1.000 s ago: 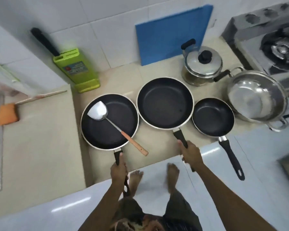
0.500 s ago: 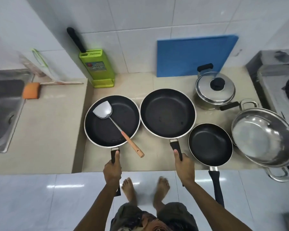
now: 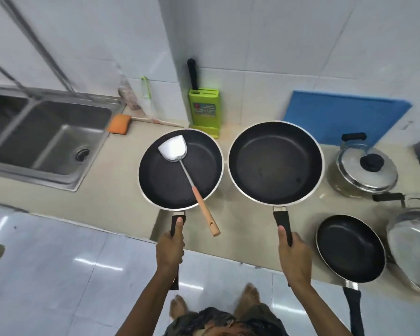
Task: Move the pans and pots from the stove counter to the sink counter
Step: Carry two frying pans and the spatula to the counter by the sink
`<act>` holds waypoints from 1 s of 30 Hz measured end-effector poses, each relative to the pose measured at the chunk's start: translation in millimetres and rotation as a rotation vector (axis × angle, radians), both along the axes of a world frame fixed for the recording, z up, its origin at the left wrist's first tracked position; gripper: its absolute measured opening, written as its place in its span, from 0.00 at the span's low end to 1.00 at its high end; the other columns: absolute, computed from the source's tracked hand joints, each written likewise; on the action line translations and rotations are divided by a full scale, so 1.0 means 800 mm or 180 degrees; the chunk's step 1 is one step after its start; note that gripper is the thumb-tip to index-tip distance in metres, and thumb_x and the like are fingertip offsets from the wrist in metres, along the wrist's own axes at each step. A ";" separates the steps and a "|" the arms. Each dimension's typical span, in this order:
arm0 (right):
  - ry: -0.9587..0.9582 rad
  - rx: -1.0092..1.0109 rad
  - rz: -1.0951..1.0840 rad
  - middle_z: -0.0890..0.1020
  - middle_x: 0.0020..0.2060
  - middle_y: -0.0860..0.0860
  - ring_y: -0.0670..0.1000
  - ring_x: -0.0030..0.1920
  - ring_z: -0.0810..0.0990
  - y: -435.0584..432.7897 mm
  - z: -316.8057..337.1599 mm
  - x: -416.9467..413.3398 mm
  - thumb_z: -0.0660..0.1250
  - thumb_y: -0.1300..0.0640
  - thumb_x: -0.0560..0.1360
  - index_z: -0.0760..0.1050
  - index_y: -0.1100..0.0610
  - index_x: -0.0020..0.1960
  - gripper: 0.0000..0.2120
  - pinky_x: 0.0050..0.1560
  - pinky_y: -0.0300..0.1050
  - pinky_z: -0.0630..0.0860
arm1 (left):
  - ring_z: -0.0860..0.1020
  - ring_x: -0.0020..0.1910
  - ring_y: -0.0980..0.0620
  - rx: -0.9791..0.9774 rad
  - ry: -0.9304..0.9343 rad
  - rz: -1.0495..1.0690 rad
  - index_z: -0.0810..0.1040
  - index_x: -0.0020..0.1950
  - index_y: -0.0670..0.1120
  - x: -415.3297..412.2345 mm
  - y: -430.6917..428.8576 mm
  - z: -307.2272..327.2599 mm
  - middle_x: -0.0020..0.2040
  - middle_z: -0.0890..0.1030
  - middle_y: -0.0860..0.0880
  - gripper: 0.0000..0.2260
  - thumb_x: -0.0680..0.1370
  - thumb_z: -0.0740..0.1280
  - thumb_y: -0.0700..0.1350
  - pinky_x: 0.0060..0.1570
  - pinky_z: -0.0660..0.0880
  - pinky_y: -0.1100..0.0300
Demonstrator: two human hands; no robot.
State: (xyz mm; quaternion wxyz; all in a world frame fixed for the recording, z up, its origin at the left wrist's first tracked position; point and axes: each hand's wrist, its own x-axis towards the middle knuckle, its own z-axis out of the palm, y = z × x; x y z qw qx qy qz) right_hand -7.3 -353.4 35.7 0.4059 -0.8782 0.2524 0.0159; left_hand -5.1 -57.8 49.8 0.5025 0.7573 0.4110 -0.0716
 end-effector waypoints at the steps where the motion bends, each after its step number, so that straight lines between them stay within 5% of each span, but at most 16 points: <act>1: -0.0027 -0.0034 0.0069 0.79 0.28 0.49 0.51 0.31 0.78 0.014 0.008 0.000 0.55 0.34 0.79 0.73 0.53 0.36 0.25 0.31 0.44 0.70 | 0.69 0.26 0.51 -0.0015 -0.0034 0.0041 0.70 0.32 0.45 -0.004 0.018 0.005 0.27 0.72 0.47 0.30 0.76 0.59 0.71 0.22 0.67 0.61; 7: -0.0328 -0.0132 0.0436 0.79 0.29 0.51 0.54 0.32 0.78 0.128 0.053 -0.009 0.54 0.33 0.77 0.72 0.51 0.38 0.24 0.33 0.46 0.72 | 0.73 0.26 0.51 0.0122 -0.0192 0.0144 0.73 0.33 0.44 -0.040 0.154 0.031 0.28 0.75 0.48 0.30 0.78 0.57 0.69 0.24 0.69 0.60; 13: -0.0395 0.0204 0.0924 0.83 0.37 0.51 0.59 0.39 0.82 0.300 0.079 -0.002 0.60 0.43 0.83 0.76 0.44 0.62 0.12 0.45 0.58 0.82 | 0.77 0.29 0.48 0.0222 -0.0355 0.0606 0.79 0.40 0.43 -0.090 0.321 0.058 0.32 0.80 0.45 0.29 0.78 0.58 0.69 0.25 0.73 0.58; 18: -0.0361 0.0370 0.1255 0.86 0.48 0.56 0.64 0.48 0.84 0.438 0.082 0.009 0.60 0.44 0.83 0.75 0.45 0.69 0.17 0.51 0.62 0.82 | 0.73 0.26 0.50 0.0191 -0.0555 0.0924 0.82 0.45 0.46 -0.138 0.453 0.084 0.29 0.76 0.47 0.23 0.81 0.58 0.63 0.24 0.69 0.60; 30: -0.0226 0.0530 0.2327 0.85 0.44 0.56 0.63 0.45 0.83 0.838 0.102 0.083 0.60 0.44 0.83 0.77 0.45 0.65 0.14 0.49 0.63 0.83 | 0.74 0.30 0.49 0.0326 -0.0678 0.1971 0.82 0.50 0.41 -0.176 0.770 0.107 0.33 0.77 0.45 0.22 0.83 0.58 0.58 0.28 0.69 0.60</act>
